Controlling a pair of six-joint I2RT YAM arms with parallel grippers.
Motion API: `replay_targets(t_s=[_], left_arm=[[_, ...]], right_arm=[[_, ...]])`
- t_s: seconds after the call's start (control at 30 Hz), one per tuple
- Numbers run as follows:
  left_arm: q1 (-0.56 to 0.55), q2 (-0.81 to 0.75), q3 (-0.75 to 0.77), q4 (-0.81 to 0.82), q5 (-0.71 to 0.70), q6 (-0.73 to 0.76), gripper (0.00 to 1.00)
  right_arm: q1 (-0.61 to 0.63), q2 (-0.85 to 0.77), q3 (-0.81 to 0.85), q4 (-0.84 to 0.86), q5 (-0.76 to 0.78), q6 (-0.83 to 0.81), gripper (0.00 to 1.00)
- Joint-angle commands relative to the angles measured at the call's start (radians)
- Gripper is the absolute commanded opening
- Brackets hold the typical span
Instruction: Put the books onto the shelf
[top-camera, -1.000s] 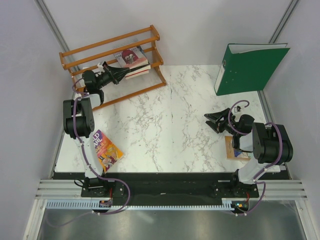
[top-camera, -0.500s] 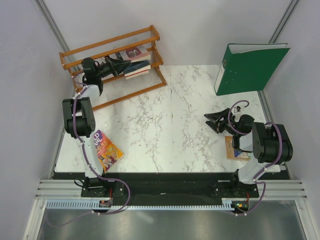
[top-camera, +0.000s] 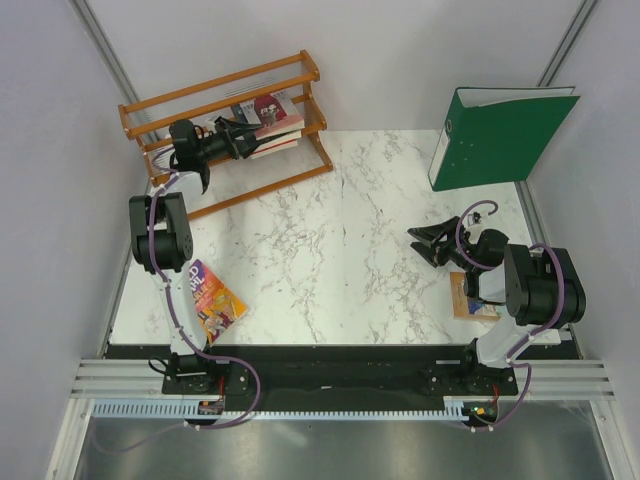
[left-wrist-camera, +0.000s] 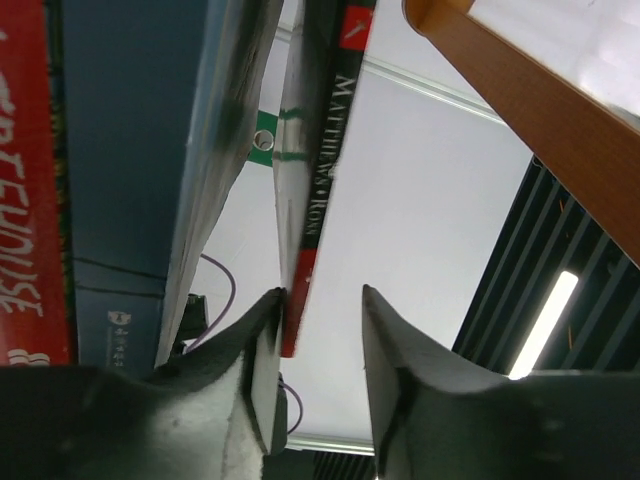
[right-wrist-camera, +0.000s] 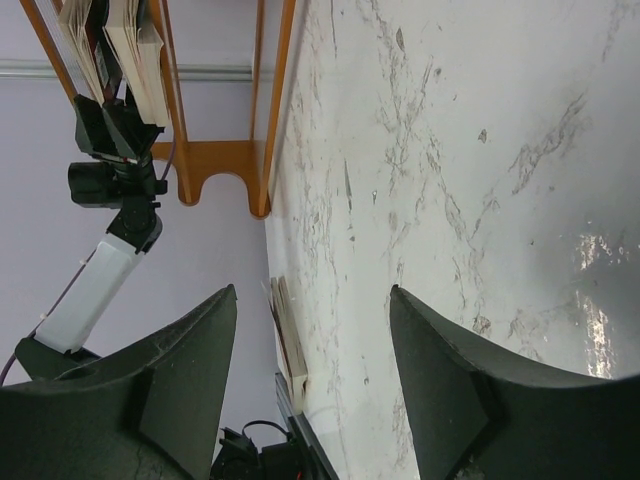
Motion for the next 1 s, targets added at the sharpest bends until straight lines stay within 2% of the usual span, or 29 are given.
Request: replay_targets(t_s=[0.0, 0.13, 0.17, 0.3, 0.43, 0.97], left_arm=[[-0.009, -0.012, 0.0, 0.016, 0.008, -0.022, 0.47], [-0.015, -0.028, -0.069, 0.242, -0.034, -0.214, 0.5], [-0.018, -0.032, -0.08, 0.264, -0.041, -0.278, 0.5], [-0.022, -0.057, -0.121, 0.3, -0.058, -0.344, 0.5], [-0.03, -0.057, -0.186, 0.418, -0.107, -0.461, 0.5], [-0.03, -0.117, -0.313, 0.507, -0.162, -0.536, 0.48]], right_arm=[[0.003, 0.002, -0.008, 0.064, -0.012, 0.002, 0.7], [0.003, 0.002, -0.008, 0.067, -0.012, 0.005, 0.7], [0.003, 0.002, -0.011, 0.069, -0.012, 0.005, 0.7], [0.003, 0.002, -0.013, 0.08, -0.012, 0.015, 0.7], [0.003, -0.001, -0.014, 0.083, -0.012, 0.018, 0.7], [0.003, 0.005, -0.014, 0.089, -0.012, 0.021, 0.7]])
